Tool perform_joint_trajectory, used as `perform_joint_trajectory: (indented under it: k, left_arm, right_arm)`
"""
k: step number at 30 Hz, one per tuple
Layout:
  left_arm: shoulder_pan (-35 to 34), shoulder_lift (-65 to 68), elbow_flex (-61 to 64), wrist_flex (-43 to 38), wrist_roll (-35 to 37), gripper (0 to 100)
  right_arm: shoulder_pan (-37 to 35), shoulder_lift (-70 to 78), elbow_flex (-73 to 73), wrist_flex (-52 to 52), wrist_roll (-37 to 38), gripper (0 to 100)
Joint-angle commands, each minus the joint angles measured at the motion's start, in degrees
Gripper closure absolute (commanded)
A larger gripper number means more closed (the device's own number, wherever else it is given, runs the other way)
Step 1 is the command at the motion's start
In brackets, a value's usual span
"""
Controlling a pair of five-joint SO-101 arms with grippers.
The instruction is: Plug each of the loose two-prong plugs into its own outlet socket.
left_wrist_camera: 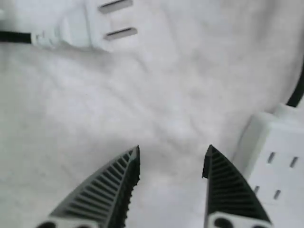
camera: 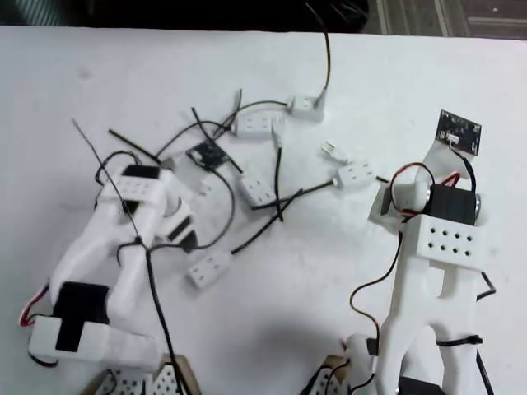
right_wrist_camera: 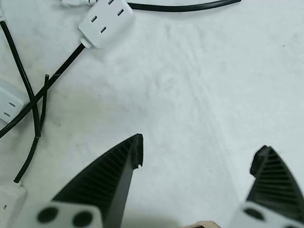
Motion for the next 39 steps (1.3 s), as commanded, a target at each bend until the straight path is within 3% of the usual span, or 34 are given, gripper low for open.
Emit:
perform_joint_trajectory:
  k: [1, 10, 18, 35, 39]
  left_arm:
    - [-2.15, -0.22, -4.48, 0.18, -0.53, 77]
    - [-1.8, -0.4, -12.13, 13.54, -0.18, 77]
    - [1.63, -0.4, -12.84, 22.33, -0.62, 94]
    - [6.64, -0.4, 2.73, 22.59, -0.09, 98]
    - [7.69, -0.4, 4.66, 17.23, 5.1, 98]
  right_arm:
    - [0.04, -1.54, -0.18, -0.84, 0.7, 64.0]
    - [-0.04, -1.54, -0.18, -0.84, 0.7, 64.0]
    - [-0.04, -1.54, -0.18, -0.84, 0.7, 64.0]
    - [-0.04, -1.54, -0.18, -0.84, 0.7, 64.0]
    - [-0.04, -1.54, -0.18, -0.84, 0.7, 64.0]
